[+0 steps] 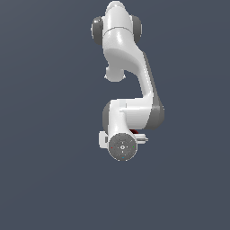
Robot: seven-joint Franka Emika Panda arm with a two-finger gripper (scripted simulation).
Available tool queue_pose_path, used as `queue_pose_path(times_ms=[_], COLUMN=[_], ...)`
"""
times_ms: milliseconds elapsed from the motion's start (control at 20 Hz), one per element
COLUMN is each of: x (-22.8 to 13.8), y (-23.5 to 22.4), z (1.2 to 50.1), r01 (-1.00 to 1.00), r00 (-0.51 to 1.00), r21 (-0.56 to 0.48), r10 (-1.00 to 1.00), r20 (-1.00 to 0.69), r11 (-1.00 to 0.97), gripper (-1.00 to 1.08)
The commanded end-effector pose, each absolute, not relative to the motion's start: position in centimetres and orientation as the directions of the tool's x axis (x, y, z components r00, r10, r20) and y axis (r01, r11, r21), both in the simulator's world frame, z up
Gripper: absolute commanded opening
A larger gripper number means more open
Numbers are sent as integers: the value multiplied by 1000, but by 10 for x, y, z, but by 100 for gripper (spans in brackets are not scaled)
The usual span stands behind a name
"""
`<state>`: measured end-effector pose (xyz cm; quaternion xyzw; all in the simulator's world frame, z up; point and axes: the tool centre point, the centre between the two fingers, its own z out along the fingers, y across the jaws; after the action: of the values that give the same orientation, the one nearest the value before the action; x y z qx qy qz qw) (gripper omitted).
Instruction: Pick up the object and move it to a goal position.
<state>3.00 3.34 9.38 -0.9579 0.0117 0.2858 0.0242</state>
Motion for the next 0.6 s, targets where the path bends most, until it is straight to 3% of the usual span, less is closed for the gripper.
queue_pose_path(times_ms=[0,550], x=[27,16], y=[34,35], z=[90,73], r01=[-36,-36], r00=[836,835], r21=[-40,-40], r10=[-8,-8], r20=[-549,-550], r11=[-999,-999], gripper=[108,108])
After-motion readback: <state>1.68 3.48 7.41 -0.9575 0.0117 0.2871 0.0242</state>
